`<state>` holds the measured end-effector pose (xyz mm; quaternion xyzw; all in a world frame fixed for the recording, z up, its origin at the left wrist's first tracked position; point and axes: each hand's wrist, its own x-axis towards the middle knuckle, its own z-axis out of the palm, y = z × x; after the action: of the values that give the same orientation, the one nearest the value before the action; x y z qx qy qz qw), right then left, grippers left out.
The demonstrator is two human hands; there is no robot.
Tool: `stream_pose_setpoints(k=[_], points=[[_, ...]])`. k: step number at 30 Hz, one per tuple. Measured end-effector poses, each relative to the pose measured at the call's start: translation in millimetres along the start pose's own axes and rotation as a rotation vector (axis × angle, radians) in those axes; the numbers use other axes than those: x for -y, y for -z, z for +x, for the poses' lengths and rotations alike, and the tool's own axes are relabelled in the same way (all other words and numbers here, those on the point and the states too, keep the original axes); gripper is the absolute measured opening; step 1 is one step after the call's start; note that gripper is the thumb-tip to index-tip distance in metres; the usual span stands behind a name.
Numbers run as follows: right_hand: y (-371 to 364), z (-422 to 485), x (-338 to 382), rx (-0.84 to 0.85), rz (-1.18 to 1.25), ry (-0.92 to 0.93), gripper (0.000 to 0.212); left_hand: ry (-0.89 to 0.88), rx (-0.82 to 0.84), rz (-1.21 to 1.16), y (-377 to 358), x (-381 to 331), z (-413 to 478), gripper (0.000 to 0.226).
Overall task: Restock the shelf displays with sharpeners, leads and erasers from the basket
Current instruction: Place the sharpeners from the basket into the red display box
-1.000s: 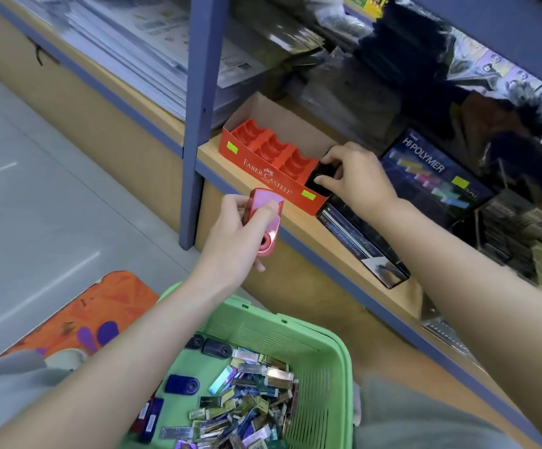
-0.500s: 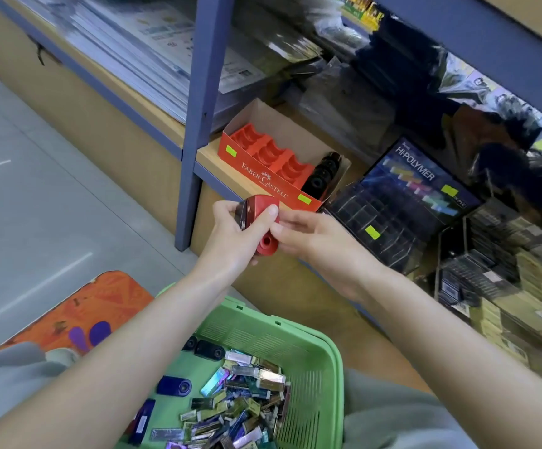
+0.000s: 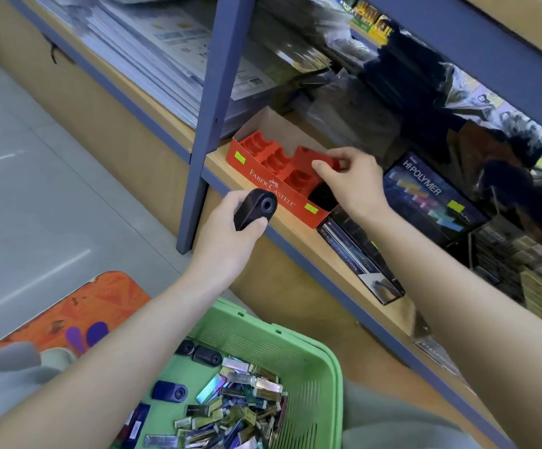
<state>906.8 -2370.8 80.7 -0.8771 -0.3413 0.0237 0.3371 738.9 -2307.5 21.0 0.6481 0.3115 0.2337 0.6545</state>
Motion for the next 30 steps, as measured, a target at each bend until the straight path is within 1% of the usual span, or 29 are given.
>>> stream_pose_setpoints(k=[3,6,8,12,15,19,22,24,30], points=[[-4,32,-11,-0.066,-0.167,0.030,0.035,0.007,-0.050,0.011,2,3,2,0.023],[-9,51,-17,0.010,-0.348,0.083,0.036,0.013,-0.069,0.014,5,3,6,0.023],[-11,56,-17,0.078,-0.421,0.102,0.038,-0.009,-0.069,0.018,7,2,8,0.022],[-8,66,-11,0.159,-0.507,0.121,0.040,-0.026,-0.084,0.027,12,1,11,0.023],[-9,73,-6,0.221,-0.578,0.171,0.041,-0.029,-0.094,0.037,14,4,12,0.020],[-14,81,-4,0.210,-0.599,0.167,0.045,-0.031,-0.099,0.033,15,7,13,0.019],[-11,81,-10,0.241,-0.571,0.134,0.046,-0.032,-0.094,0.035,14,9,13,0.020],[-8,80,-13,0.258,-0.570,0.145,0.045,-0.037,-0.089,0.035,13,9,12,0.020],[-8,93,-2,0.332,-0.688,0.205,0.040,-0.034,-0.092,0.037,11,8,15,0.023]])
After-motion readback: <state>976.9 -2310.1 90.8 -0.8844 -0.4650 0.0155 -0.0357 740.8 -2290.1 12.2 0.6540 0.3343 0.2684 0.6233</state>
